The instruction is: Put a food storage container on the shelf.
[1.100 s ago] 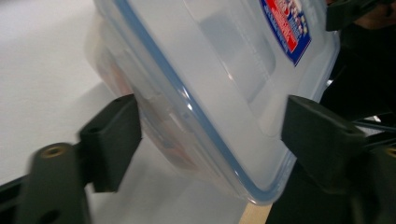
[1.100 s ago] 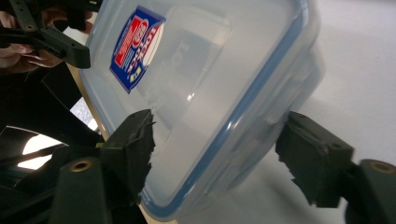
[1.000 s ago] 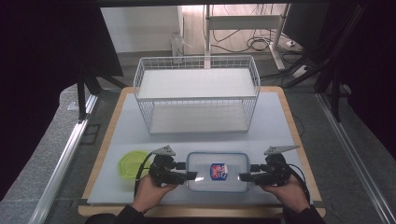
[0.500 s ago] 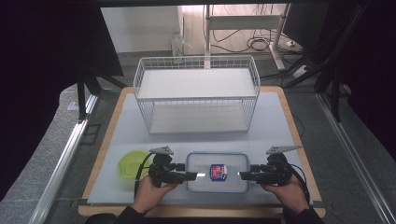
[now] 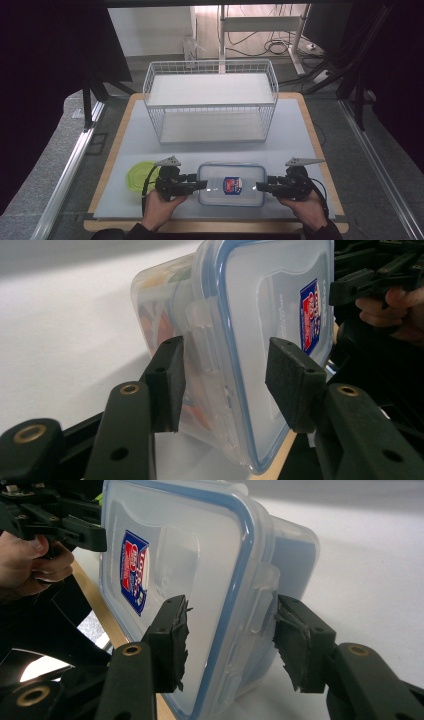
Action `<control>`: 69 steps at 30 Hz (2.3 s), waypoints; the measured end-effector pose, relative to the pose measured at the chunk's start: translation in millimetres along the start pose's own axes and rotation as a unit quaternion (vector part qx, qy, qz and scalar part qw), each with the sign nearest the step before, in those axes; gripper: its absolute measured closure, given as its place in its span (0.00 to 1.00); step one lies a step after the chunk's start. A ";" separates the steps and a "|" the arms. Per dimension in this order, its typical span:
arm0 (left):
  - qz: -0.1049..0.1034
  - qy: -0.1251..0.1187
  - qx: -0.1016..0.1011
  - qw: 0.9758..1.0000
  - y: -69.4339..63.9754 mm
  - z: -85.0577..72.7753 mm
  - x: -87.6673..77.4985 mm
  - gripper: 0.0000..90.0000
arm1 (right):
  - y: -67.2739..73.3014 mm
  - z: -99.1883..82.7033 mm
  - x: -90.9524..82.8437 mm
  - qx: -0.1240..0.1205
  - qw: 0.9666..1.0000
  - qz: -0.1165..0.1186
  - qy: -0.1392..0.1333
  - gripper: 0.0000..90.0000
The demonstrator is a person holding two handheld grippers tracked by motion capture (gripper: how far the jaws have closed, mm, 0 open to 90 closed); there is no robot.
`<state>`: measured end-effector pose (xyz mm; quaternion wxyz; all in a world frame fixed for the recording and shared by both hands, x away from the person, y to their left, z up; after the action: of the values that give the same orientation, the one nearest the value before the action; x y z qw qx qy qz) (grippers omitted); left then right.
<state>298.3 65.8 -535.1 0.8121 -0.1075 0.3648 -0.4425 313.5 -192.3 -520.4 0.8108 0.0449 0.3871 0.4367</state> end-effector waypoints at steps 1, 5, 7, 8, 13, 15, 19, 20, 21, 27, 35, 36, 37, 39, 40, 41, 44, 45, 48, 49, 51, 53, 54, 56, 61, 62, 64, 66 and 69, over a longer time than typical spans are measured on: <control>0.003 -0.003 0.003 1.000 -0.5 0.6 -0.5 0.57 | 0.4 0.4 0.1 -0.002 1.000 -0.004 -0.001 0.55; 0.014 -0.012 0.015 1.000 -1.9 4.9 -5.2 0.58 | 2.8 2.0 0.8 -0.016 1.000 -0.011 -0.005 0.55; 0.016 -0.012 0.019 1.000 -1.7 5.6 -6.4 0.58 | 3.0 2.8 2.0 -0.017 1.000 -0.011 -0.007 0.55; 0.016 -0.013 0.018 1.000 -1.8 6.1 -6.9 0.58 | 3.1 3.3 2.2 -0.017 1.000 -0.011 -0.007 0.55; 0.020 -0.022 0.023 0.999 -5.3 13.2 -13.5 0.58 | 6.1 12.3 -1.0 -0.025 0.999 -0.010 -0.022 0.55; 0.025 -0.027 0.028 0.999 -6.7 17.1 -17.6 0.58 | 8.5 17.4 -2.3 -0.031 0.999 -0.010 -0.027 0.55; 0.031 -0.034 0.031 0.998 -7.3 26.7 -25.8 0.58 | 13.3 29.3 -3.6 -0.039 0.999 -0.010 -0.034 0.54; 0.032 -0.037 0.031 0.998 -7.1 29.7 -28.3 0.58 | 14.5 32.8 -3.7 -0.041 0.998 -0.010 -0.036 0.54; 0.032 -0.037 0.031 0.998 -7.1 29.7 -28.3 0.58 | 14.5 32.8 -3.7 -0.041 0.998 -0.010 -0.036 0.54; 0.043 -0.049 0.039 0.997 -5.0 49.6 -41.0 0.57 | 20.3 61.3 -3.7 -0.059 0.997 -0.019 -0.042 0.53; 0.054 -0.056 0.046 0.996 -4.3 72.6 -50.1 0.58 | 20.8 89.7 -5.1 -0.064 0.996 -0.017 -0.054 0.53; 0.055 -0.056 0.047 0.996 -4.0 75.7 -50.9 0.58 | 20.8 89.7 -5.1 -0.064 0.996 -0.017 -0.054 0.53; 0.054 -0.061 0.046 0.996 -3.7 81.8 -52.1 0.58 | 20.4 96.8 -6.2 -0.067 0.996 -0.018 -0.056 0.52; 0.053 -0.064 0.045 0.996 -3.1 87.3 -53.4 0.58 | 20.2 104.4 -7.9 -0.070 0.996 -0.020 -0.059 0.52; 0.053 -0.064 0.045 0.996 -3.1 87.3 -53.4 0.58 | 20.2 104.4 -7.9 -0.070 0.996 -0.020 -0.059 0.52; 0.052 -0.065 0.045 0.996 -2.8 90.0 -54.1 0.57 | 20.7 111.9 -9.5 -0.074 0.995 -0.022 -0.060 0.52; 0.052 -0.069 0.045 0.995 -1.4 98.3 -57.0 0.57 | 20.9 119.3 -11.0 -0.077 0.995 -0.024 -0.060 0.52; 0.055 -0.070 0.045 0.995 -1.0 104.3 -59.7 0.57 | 21.2 126.7 -11.3 -0.080 0.995 -0.024 -0.061 0.52; 0.060 -0.070 0.045 0.995 -0.7 110.7 -62.1 0.57 | 21.2 133.7 -11.1 -0.080 0.995 -0.024 -0.061 0.52; 0.064 -0.070 0.049 0.994 0.2 117.7 -64.2 0.57 | 20.8 141.6 -10.1 -0.083 0.994 -0.027 -0.060 0.51; 0.065 -0.071 0.046 0.994 0.7 121.0 -64.9 0.57 | 20.2 148.1 -9.7 -0.083 0.994 -0.029 -0.062 0.51; 0.062 -0.073 0.042 0.995 4.0 130.0 -67.2 0.57 | 20.0 156.2 -9.3 -0.085 0.994 -0.032 -0.066 0.50; 0.062 -0.073 0.042 0.995 4.0 130.0 -67.2 0.57 | 20.2 158.7 -9.2 -0.085 0.994 -0.032 -0.066 0.50; 0.059 -0.074 0.040 0.995 7.1 135.1 -69.1 0.57 | 20.3 162.0 -9.1 -0.087 0.993 -0.034 -0.067 0.50; 0.056 -0.079 0.035 0.995 15.2 149.8 -76.3 0.57 | 22.5 182.4 -6.5 -0.090 0.993 -0.037 -0.071 0.50; 0.056 -0.079 0.037 0.995 16.4 152.8 -78.0 0.57 | 22.9 185.7 -6.1 -0.091 0.993 -0.037 -0.071 0.50; 0.056 -0.079 0.038 0.995 17.3 156.0 -79.6 0.57 | 23.0 189.3 -5.7 -0.092 0.993 -0.037 -0.072 0.51; 0.057 -0.078 0.040 0.995 18.9 163.0 -82.7 0.57 | 23.6 196.6 -5.8 -0.092 0.992 -0.037 -0.074 0.51; 0.057 -0.078 0.043 0.994 21.3 178.1 -86.6 0.57 | 23.8 211.5 -6.8 -0.092 0.992 -0.038 -0.082 0.51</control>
<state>404.8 120.9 -376.0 0.8659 -0.0853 0.2866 -0.4010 436.4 -126.6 -359.3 0.8565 -0.0088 0.2794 0.4339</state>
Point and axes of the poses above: each handheld gripper's, and its own axes: x roughly forward along the jaws, z roughly out of its top, y roughly to its left, the point moved 8 cm from there along x, roughly forward along the jaws, and after that the axes turned 1 degree about -x, right-handed, at the moved point
